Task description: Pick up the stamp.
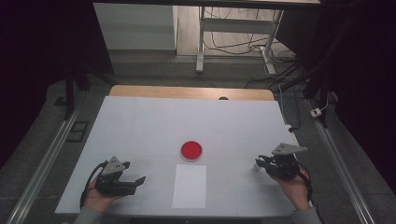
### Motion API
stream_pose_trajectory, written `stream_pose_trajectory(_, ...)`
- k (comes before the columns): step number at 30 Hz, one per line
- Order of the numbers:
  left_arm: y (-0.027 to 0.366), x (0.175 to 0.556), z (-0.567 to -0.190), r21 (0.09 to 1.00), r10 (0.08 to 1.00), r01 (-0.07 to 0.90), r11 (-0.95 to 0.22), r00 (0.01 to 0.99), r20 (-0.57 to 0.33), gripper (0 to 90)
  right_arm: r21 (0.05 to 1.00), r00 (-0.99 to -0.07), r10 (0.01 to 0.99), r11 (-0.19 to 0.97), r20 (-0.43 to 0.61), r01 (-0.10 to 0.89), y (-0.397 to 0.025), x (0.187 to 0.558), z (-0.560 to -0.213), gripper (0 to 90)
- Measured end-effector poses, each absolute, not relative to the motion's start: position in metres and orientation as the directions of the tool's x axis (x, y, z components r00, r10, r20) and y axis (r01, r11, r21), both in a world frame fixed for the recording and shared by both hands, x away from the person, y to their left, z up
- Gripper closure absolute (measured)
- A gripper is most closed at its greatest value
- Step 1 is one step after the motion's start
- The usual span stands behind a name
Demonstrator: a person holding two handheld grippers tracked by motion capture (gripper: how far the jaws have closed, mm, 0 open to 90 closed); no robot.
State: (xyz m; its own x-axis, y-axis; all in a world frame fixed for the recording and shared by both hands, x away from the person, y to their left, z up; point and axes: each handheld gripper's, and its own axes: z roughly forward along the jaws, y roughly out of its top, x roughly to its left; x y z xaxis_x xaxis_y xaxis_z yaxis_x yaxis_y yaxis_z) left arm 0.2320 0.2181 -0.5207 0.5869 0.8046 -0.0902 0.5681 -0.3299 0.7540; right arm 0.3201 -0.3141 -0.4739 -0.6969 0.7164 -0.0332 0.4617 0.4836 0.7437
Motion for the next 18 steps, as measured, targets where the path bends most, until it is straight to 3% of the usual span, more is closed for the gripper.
stream_pose_trajectory(18, 0.218, 0.2329, -0.5217, 0.752, 0.805, 0.57, -0.331, 0.586, -0.09, 17.5, 0.807, -0.689, 0.724, 0.383, 0.042, 0.45, -0.3154, 0.3185, -0.4673, 75.2)
